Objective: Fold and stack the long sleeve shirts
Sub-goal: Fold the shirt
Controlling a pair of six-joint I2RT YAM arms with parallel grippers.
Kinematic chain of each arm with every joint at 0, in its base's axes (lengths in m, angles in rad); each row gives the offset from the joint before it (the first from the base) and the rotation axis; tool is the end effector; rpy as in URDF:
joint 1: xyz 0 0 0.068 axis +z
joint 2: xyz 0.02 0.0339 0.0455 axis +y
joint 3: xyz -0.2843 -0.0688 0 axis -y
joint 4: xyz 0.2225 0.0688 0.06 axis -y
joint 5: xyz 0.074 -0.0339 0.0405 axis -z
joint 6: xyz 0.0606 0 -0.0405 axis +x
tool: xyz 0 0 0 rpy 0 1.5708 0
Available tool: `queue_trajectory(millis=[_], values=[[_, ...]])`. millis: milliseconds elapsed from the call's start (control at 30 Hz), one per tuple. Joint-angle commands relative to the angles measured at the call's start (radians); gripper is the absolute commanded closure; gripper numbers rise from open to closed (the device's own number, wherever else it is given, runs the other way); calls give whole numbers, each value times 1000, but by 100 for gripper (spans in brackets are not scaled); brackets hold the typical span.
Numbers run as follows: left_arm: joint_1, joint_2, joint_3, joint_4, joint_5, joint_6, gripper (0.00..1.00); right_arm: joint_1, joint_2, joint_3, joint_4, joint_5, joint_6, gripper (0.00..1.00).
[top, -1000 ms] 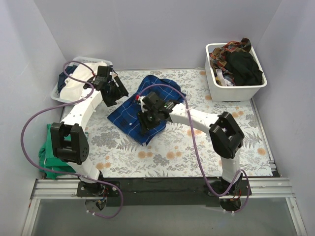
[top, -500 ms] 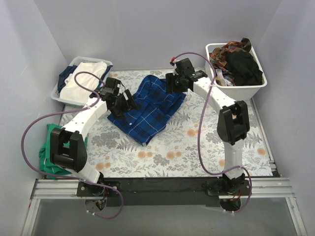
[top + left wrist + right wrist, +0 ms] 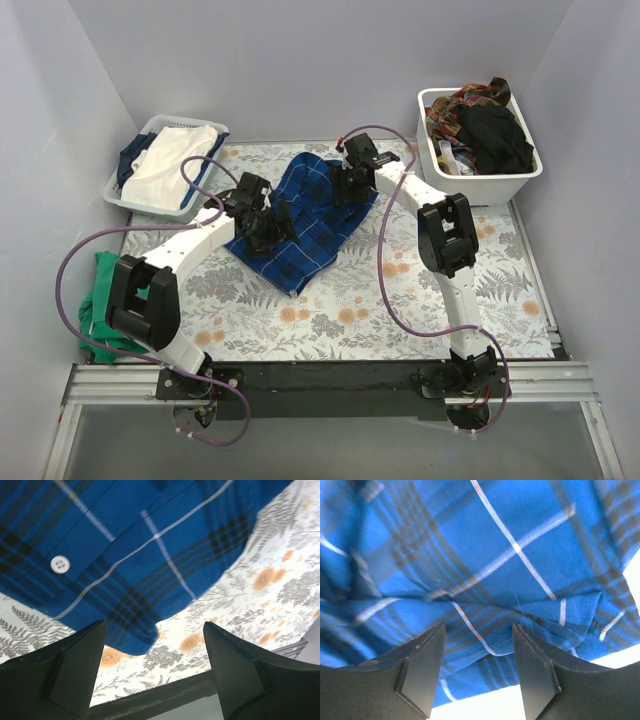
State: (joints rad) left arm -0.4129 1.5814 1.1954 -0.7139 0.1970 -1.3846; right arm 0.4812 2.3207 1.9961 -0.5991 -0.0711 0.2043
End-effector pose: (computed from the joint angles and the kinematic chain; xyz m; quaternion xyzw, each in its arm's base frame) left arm 0.2813 -0.1362 0.2507 -0.4316 0.8664 -0.2412 0.0697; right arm 0.4632 0.2467 0.2002 -0.1420 0.9369 0.1385 0.2879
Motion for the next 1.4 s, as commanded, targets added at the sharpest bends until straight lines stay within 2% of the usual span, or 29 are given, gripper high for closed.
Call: queue_trajectory(millis=[0,133,333,500,667,800,900,1033,1200,1267,1300,1333,1367], values=[[-4,-12,-59,-24,4,7,22,-10,-47,-163,2,39,-20,36],[-3,-11,-91,-35,-47,19,21,-19,-132,-380,28,57,-2,37],[31,75,-85,-27,-96,50,21,-16,-348,-704,105,18,52,39],[95,175,-25,10,-91,87,21,10,-526,-827,107,-33,90,40],[166,307,123,11,-105,151,21,89,-638,-904,82,-82,110,40],[204,379,254,-12,-108,180,21,171,-646,-904,56,-72,113,40],[207,371,317,-51,-125,199,21,175,-659,-855,36,-23,125,40],[207,237,287,-64,-117,206,21,175,-681,-726,12,30,135,40],[212,144,250,-73,-102,200,19,174,-637,-580,-2,37,113,41],[233,135,236,-67,-79,182,16,172,-583,-516,1,33,90,45],[243,138,231,-62,-53,174,16,174,-560,-496,8,31,83,51],[270,143,222,-52,-1,167,16,172,-513,-449,9,30,80,63],[282,149,217,-45,31,154,16,171,-486,-426,9,18,69,66]])
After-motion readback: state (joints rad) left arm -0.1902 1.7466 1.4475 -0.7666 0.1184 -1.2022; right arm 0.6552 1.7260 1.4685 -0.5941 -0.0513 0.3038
